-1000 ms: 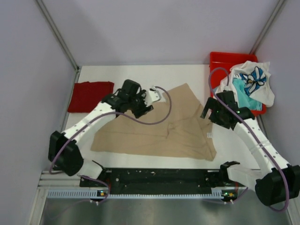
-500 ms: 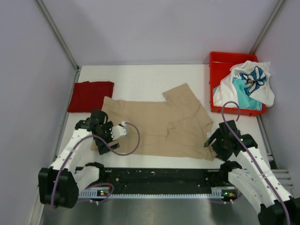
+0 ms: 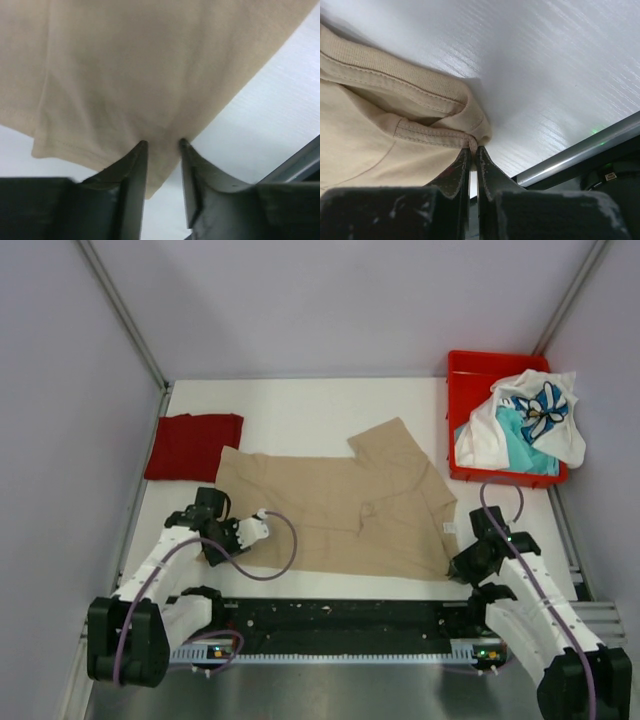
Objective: Fold and stack the t-shirts
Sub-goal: Fold the flattened tshirt in 1/3 of the way
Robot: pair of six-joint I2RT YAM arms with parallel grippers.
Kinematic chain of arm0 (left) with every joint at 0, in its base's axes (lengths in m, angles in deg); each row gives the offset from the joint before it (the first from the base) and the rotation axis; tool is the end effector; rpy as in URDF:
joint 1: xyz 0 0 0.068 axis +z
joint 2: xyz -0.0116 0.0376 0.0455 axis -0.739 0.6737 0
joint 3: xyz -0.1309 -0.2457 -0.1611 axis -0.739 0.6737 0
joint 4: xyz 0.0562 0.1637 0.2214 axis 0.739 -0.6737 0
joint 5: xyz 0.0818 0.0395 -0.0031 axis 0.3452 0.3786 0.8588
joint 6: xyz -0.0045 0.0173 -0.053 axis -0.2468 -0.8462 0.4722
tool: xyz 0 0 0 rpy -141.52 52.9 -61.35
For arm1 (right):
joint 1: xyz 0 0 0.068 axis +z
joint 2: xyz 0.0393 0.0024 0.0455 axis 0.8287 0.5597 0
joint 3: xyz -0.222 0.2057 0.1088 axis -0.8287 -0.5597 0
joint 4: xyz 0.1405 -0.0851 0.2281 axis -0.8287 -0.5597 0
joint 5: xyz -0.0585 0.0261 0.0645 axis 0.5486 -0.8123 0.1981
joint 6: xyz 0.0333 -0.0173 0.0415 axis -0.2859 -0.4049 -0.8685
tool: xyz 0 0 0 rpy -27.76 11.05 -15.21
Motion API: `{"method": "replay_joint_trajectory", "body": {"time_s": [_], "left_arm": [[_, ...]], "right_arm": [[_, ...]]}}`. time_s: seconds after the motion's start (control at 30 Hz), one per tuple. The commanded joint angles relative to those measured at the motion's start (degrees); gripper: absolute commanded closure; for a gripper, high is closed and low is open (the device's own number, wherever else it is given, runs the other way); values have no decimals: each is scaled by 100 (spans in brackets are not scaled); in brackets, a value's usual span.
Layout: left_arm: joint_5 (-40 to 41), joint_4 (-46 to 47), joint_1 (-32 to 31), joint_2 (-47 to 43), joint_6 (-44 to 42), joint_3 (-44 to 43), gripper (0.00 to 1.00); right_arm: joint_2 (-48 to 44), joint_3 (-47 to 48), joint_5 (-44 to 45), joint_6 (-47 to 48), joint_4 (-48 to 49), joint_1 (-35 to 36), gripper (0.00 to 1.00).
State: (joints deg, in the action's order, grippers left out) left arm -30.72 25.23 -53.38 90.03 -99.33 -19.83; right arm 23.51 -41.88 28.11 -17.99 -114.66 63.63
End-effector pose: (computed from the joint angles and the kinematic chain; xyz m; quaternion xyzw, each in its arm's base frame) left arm 0.1474 -0.0201 0.2002 0.5523 0.8216 -0.0032 0.1411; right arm 0.0841 0.0110 0.1799 0.4724 0.8758 0.0548 0.0827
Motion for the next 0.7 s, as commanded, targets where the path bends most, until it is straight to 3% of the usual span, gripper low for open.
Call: {"method": "replay_joint_trajectory", "body": {"time_s": [0.0, 0.03, 0.07, 0.47, 0.67], "left_arm": [[-475, 47, 20, -213, 142, 82, 77], [-493, -41, 20, -240, 195, 47, 94], [-476, -111, 20, -257, 308, -6, 100], [-150, -2290, 20, -645, 652, -762, 100], [-185, -2696, 11, -618, 486, -885, 100]], "right_arm": [[-35, 11, -23, -40, -4, -510, 100], [17, 54, -32, -22, -162, -650, 100], [70, 116, -32, 4, -320, -730, 100], [-78, 1117, -278, 101, -1727, -933, 100], [-220, 1206, -436, 330, -1833, -933, 100]]}}
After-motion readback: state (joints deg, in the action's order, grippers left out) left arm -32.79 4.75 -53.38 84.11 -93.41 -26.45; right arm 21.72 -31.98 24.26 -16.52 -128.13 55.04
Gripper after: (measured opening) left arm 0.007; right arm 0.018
